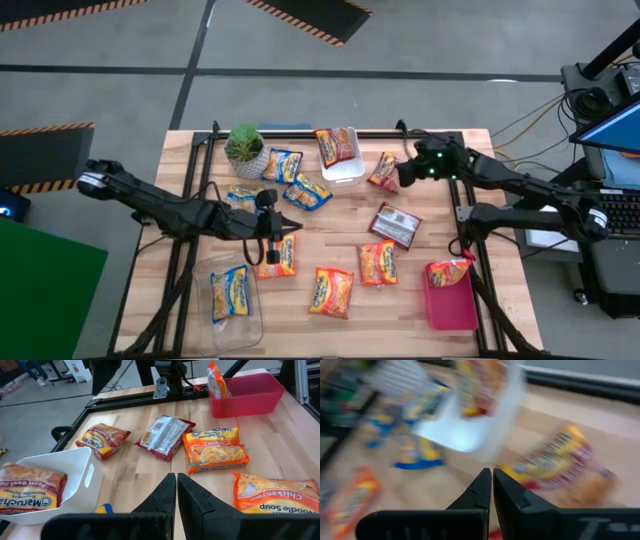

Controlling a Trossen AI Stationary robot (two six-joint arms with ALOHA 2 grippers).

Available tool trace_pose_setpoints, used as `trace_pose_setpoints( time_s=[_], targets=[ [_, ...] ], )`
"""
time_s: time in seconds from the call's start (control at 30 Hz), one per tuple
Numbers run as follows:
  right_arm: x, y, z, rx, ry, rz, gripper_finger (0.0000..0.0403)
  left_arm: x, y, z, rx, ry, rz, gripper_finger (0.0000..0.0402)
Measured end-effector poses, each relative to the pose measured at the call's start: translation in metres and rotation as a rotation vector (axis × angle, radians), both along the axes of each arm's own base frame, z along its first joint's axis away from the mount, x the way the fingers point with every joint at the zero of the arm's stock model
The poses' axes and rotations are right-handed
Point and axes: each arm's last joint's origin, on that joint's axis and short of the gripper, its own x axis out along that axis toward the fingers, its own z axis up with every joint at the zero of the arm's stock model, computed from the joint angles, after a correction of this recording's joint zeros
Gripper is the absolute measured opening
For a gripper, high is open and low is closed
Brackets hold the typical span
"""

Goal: Sort Maruchan noodles
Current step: Put the top red noodle pack into the white bin

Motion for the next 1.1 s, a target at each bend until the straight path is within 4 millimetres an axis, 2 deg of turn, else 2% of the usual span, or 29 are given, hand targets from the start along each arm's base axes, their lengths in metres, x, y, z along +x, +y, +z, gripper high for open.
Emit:
trace_pose_setpoints(
  time_s=[0.17, 0.4, 0.57, 0.7, 0.8, 0.97, 1.1],
  targets=[
    [0.003, -0.009, -0.015, -0.045, 0.161, -0.146, 0.0009, 0.002, -0.001, -0.004, 0.005, 0.017, -0.001, 0.0000],
    [0.012, -0.019, -0.020, -0.044, 0.199, -0.154, 0.0021, 0.002, -0.001, -0.004, 0.008, 0.020, -0.001, 0.0000],
    [0.015, -0.029, -0.013, 0.003, 0.156, -0.141, 0.0084, 0.002, -0.001, -0.005, 0.007, 0.021, -0.001, 0.0000],
    [0.015, -0.033, -0.006, 0.174, 0.086, -0.190, 0.0153, 0.002, -0.001, -0.005, 0.013, 0.022, -0.003, 0.0000],
    [0.016, -0.033, -0.003, 0.233, 0.048, -0.223, 0.0192, 0.002, -0.001, -0.005, 0.028, 0.024, -0.009, 0.0000],
    [0.018, -0.035, -0.004, 0.204, 0.062, -0.220, 0.0224, 0.003, -0.001, -0.004, 0.059, 0.028, -0.018, 0.0000],
    [0.021, -0.041, -0.003, 0.055, 0.115, -0.185, 0.0230, 0.002, -0.001, -0.002, 0.106, 0.022, -0.036, 0.0000]
  ],
)
